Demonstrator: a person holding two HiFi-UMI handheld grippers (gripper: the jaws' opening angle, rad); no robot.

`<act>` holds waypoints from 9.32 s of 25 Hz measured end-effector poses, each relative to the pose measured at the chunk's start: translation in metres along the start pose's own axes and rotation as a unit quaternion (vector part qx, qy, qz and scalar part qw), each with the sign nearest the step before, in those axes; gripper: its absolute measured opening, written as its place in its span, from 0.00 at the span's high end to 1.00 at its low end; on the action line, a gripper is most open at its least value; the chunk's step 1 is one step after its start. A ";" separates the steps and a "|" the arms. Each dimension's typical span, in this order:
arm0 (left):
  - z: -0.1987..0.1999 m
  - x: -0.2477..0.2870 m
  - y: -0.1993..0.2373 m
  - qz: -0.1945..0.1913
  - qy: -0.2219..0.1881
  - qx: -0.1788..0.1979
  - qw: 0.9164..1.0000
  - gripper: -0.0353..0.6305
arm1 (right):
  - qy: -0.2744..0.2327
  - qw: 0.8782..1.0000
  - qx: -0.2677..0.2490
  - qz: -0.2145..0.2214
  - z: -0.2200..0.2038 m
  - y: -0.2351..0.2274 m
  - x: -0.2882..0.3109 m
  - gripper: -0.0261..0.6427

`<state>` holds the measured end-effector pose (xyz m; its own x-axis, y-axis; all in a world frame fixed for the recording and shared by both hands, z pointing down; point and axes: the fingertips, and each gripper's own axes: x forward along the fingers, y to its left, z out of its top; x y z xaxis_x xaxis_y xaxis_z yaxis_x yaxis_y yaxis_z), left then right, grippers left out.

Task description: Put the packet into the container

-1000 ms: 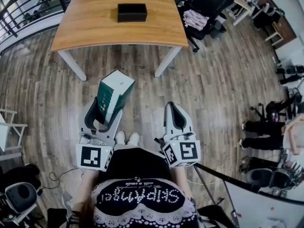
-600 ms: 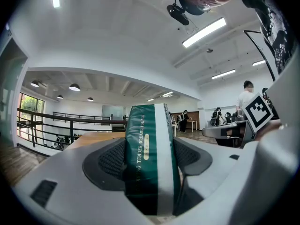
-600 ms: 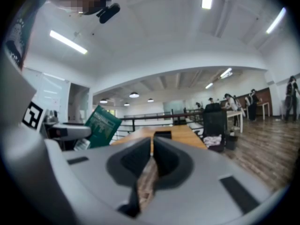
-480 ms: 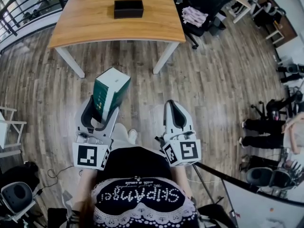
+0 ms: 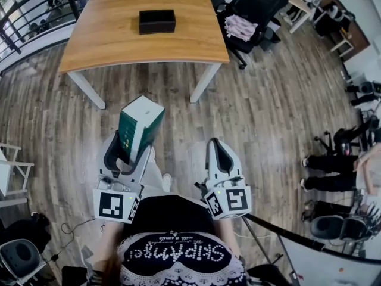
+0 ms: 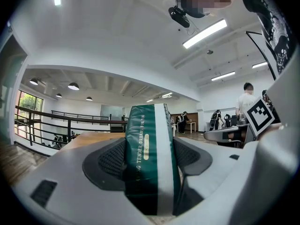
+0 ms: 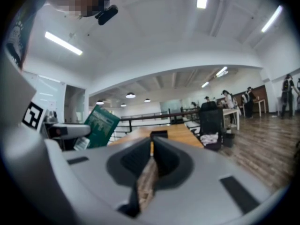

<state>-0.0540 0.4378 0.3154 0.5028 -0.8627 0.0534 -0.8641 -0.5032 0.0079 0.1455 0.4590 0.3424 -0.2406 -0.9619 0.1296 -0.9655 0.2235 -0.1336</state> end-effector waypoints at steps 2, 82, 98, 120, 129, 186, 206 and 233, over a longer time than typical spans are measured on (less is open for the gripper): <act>-0.002 0.005 0.001 -0.002 0.005 -0.007 1.000 0.44 | 0.006 1.000 0.004 -0.003 -0.004 -0.002 0.003 0.90; 0.021 0.314 0.200 0.095 0.009 -0.005 0.995 0.44 | 0.060 0.995 0.041 0.067 0.046 -0.112 0.388 0.90; 0.036 0.333 0.201 0.103 -0.005 -0.008 0.995 0.44 | 0.080 0.993 0.055 0.072 0.043 -0.122 0.397 0.90; 0.032 0.410 0.292 0.069 0.002 -0.012 0.998 0.44 | 0.088 0.994 0.055 0.035 0.055 -0.116 0.496 0.90; 0.031 0.453 0.345 0.041 0.005 -0.021 0.999 0.44 | 0.091 0.994 0.057 0.013 0.061 -0.101 0.556 0.90; 0.037 0.495 0.385 0.090 0.015 -0.026 0.995 0.44 | 0.064 0.997 0.046 0.024 0.111 -0.143 0.632 0.90; 0.042 0.487 0.397 0.107 0.004 -0.025 0.994 0.44 | 0.067 0.996 0.057 0.011 0.106 -0.146 0.624 0.90; 0.084 0.559 0.381 -0.036 0.027 0.077 0.996 0.44 | 0.074 0.993 0.088 -0.013 0.083 -0.178 0.612 0.90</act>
<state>-0.1001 -0.2406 0.2647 0.5587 -0.8217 0.1124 -0.8101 -0.5697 -0.1387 0.1787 -0.1830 0.3643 -0.2401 -0.9307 0.2760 -0.9424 0.1553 -0.2963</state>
